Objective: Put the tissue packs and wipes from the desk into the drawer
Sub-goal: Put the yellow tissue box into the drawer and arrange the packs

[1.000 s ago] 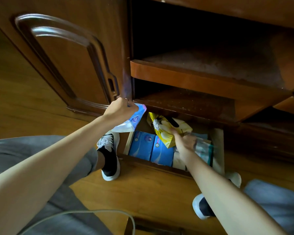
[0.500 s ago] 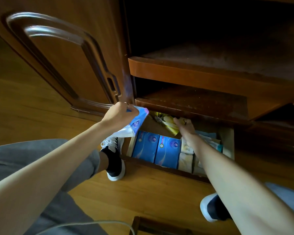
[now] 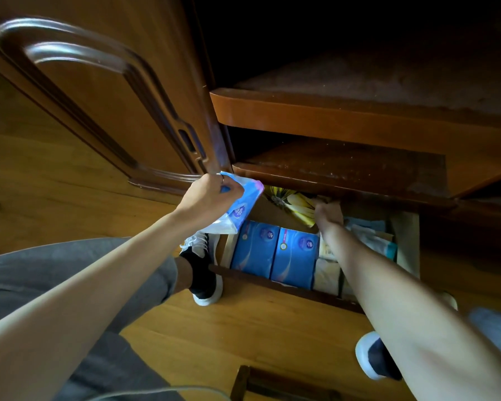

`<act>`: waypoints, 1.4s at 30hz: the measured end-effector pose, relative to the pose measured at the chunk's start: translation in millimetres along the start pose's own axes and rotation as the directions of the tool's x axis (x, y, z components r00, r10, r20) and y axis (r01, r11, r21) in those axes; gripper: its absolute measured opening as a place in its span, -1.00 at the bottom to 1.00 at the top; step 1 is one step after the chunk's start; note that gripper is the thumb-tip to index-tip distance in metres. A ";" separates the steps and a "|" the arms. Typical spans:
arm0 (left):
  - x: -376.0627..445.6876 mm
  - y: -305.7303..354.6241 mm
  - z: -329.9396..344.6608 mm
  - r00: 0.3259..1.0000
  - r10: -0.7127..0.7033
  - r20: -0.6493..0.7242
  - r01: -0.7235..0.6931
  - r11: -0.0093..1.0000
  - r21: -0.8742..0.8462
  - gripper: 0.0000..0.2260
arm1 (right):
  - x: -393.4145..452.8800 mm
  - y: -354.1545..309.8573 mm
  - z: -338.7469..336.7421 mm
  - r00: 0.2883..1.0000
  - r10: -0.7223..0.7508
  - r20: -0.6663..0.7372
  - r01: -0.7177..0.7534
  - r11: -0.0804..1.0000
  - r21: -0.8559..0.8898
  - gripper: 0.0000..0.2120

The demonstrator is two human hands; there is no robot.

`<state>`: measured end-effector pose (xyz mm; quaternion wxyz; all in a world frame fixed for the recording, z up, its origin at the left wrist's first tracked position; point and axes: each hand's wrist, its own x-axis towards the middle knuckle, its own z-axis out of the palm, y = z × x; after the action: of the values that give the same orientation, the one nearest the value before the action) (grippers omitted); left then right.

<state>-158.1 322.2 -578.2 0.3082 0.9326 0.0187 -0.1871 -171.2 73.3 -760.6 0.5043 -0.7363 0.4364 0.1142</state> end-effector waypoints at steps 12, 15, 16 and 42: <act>-5.1 5.0 3.2 0.993 0.120 0.020 -0.121 0.993 0.009 -0.81 | -0.5 -7.7 -7.1 0.980 -0.106 0.167 0.149 0.951 -0.272 -0.49; -3.4 0.5 3.4 0.991 0.133 0.022 -0.133 0.991 0.015 -0.81 | -5.6 -6.0 -7.7 0.982 -0.086 0.170 0.140 0.931 -0.336 -0.36; -2.7 -1.4 4.2 0.990 0.134 0.034 -0.134 0.991 0.020 -0.82 | -6.0 -6.7 -8.0 0.980 -0.085 0.179 0.146 0.919 -0.366 -0.37; -47.9 50.1 82.1 0.664 0.461 0.589 -0.704 0.650 0.285 -0.80 | -86.0 61.3 -113.2 0.877 -0.047 0.478 -0.090 0.961 0.261 -0.45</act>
<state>-222.8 237.7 -593.3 0.1003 0.8566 -0.4151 -0.2898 -299.4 16.6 -695.0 0.6925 -0.6028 0.3178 0.2367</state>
